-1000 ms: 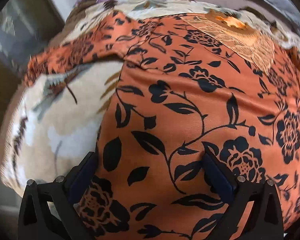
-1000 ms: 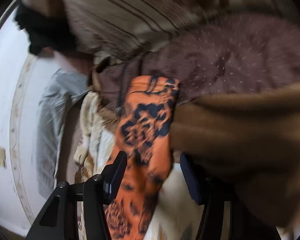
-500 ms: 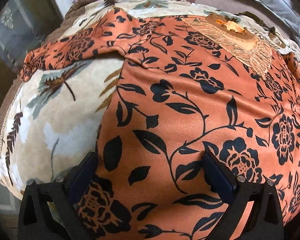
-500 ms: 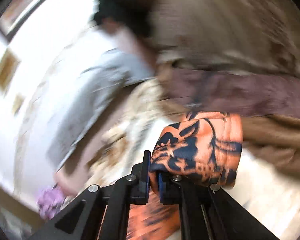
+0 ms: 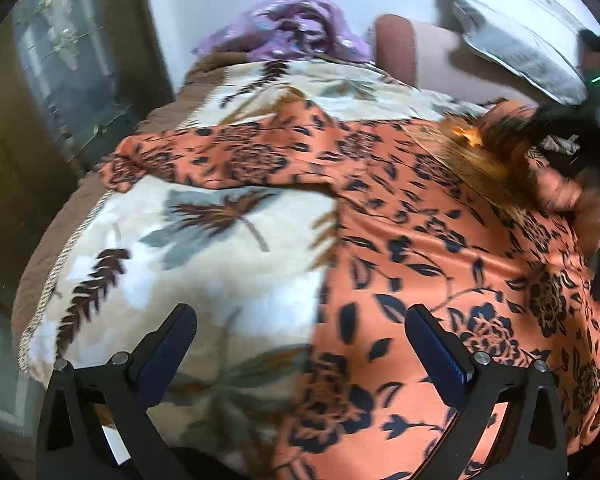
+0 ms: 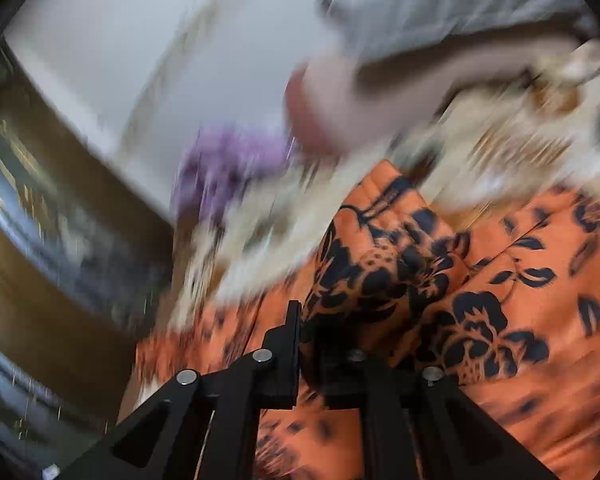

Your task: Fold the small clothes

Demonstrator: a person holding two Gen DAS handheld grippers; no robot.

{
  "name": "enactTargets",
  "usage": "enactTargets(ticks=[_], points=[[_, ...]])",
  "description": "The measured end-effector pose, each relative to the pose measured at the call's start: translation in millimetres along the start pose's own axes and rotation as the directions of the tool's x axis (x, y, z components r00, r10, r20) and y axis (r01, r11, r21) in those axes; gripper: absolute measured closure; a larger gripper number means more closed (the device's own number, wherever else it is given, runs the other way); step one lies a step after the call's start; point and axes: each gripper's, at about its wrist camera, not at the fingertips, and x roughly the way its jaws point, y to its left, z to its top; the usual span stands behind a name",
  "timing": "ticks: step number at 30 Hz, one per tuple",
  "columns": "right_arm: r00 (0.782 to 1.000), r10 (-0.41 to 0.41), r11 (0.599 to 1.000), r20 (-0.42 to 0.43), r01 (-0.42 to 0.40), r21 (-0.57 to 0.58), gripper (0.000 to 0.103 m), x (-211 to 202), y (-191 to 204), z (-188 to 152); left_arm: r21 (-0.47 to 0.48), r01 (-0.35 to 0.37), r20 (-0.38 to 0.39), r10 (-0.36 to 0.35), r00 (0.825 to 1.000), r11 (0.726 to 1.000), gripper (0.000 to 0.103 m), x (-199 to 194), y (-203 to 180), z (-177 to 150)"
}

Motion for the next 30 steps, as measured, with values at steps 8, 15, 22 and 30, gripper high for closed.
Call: enactTargets(ticks=[8,15,22,30], points=[[0.975,0.091,0.986,-0.202,-0.117,-0.12,0.024,5.0,27.0,-73.0,-0.076,-0.016,-0.033,0.013,0.999,0.997,0.0,6.6,21.7,12.4],[1.0,0.017,0.998,-0.022,-0.015,0.067,0.025,-97.3,-66.4,-53.1,-0.06,0.005,-0.015,-0.006,1.0,0.998,0.0,17.1,9.1,50.4],[0.999,-0.003,0.944,0.044,-0.012,0.329,0.027,-108.9,-125.1,-34.9,-0.342,-0.122,-0.068,0.105,0.992,0.932,0.0,52.3,96.8,87.1],[0.995,-0.089,0.986,-0.05,0.095,0.136,0.036,-74.9,-89.8,-35.3,-0.558,-0.205,-0.134,0.156,0.979,0.804,0.0,93.1,197.2,125.0]])
